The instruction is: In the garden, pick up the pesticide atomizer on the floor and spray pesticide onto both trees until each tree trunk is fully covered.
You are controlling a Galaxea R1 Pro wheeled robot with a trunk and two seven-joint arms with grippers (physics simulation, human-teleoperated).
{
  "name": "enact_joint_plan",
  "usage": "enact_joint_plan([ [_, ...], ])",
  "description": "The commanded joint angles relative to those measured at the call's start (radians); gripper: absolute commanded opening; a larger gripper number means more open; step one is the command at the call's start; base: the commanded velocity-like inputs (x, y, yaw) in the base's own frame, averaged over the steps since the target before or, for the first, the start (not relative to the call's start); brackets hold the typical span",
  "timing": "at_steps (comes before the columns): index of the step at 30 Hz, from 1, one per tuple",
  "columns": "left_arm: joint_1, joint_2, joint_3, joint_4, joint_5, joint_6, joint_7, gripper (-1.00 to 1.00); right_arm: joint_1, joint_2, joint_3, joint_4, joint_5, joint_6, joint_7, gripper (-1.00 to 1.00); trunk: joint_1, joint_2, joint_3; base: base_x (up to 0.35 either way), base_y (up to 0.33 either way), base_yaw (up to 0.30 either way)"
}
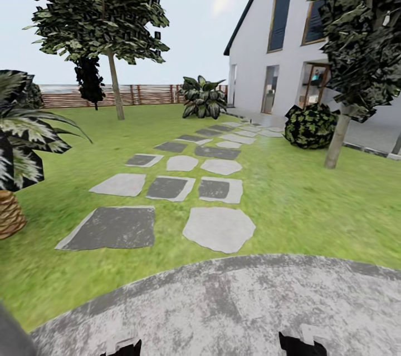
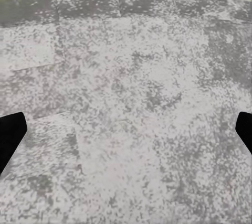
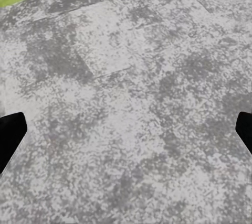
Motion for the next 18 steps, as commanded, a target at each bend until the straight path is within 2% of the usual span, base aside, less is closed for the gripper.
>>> enact_joint_plan([
  [1,-0.001,0.000,0.001,0.001,0.006,-0.003,-0.004,1.00,0.000,0.000,-0.004,-0.001,0.000,0.002,0.003,1.00,0.001,0.000,-0.002,0.335,0.000,0.086],
  [5,-0.001,0.000,0.001,0.001,0.006,-0.002,-0.004,1.00,0.000,0.000,-0.008,-0.001,-0.001,0.001,0.002,1.00,0.001,0.000,-0.004,0.335,0.000,-0.061],
  [18,-0.001,0.000,0.001,0.001,0.006,-0.002,-0.004,1.00,0.000,0.000,-0.010,-0.001,-0.002,-0.001,0.002,1.00,0.001,0.000,-0.005,0.335,0.000,-0.218],
])
